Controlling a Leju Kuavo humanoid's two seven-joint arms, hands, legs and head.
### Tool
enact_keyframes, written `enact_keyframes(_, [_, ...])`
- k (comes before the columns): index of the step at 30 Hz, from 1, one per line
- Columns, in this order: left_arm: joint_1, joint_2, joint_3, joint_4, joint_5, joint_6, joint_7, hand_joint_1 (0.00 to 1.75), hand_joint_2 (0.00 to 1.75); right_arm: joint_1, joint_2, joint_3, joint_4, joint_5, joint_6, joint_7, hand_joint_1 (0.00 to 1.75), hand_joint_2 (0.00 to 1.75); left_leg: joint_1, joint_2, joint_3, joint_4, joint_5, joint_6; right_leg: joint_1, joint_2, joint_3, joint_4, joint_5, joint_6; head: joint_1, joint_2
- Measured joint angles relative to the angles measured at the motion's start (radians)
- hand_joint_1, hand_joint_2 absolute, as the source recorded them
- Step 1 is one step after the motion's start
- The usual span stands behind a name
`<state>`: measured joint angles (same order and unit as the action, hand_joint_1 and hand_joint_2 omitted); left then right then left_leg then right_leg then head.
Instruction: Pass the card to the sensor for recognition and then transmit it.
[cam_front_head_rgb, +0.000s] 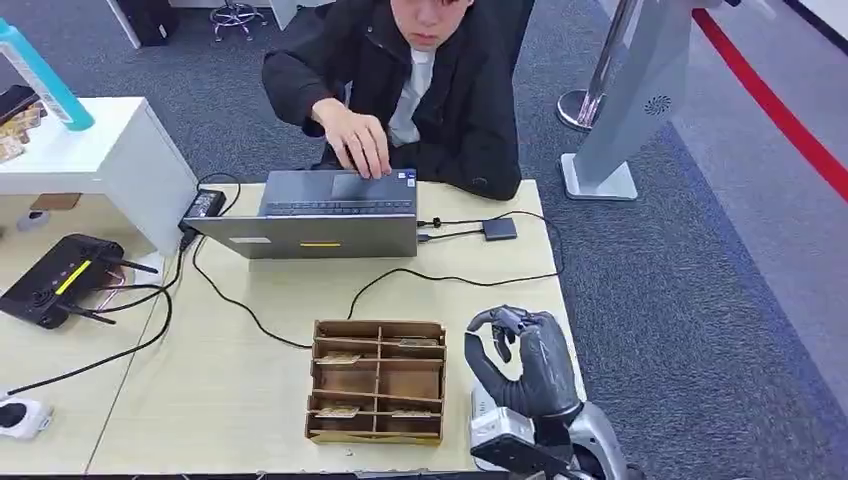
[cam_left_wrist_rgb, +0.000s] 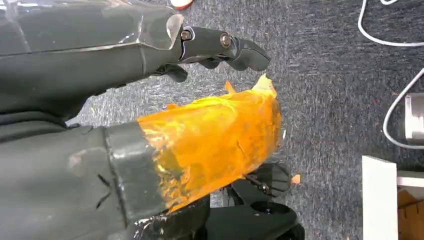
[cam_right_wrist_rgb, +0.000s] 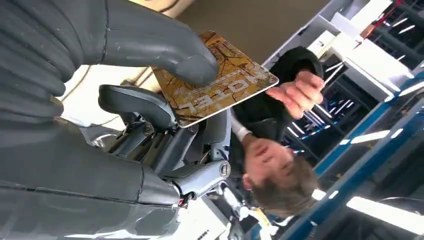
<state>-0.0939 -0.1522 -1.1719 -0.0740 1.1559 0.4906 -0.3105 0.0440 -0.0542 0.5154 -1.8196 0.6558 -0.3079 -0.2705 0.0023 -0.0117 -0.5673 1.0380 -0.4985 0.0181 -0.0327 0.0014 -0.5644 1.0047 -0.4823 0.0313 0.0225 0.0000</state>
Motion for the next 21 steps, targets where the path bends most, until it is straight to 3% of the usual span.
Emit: enact_keyframes(21, [-0.004, 0.0, -0.035, 0.0, 0.002, 0.003, 0.02, 0.0, 0.0, -0.135, 0.031, 0.092, 0.102, 0.068, -0.001, 0.064, 1.75, 1.75, 0.0, 0.0, 0.0, 0.0, 0.001, -0.001, 0.0, 0.0, 0.0, 0.0, 0.0, 0.0, 0.0, 0.0])
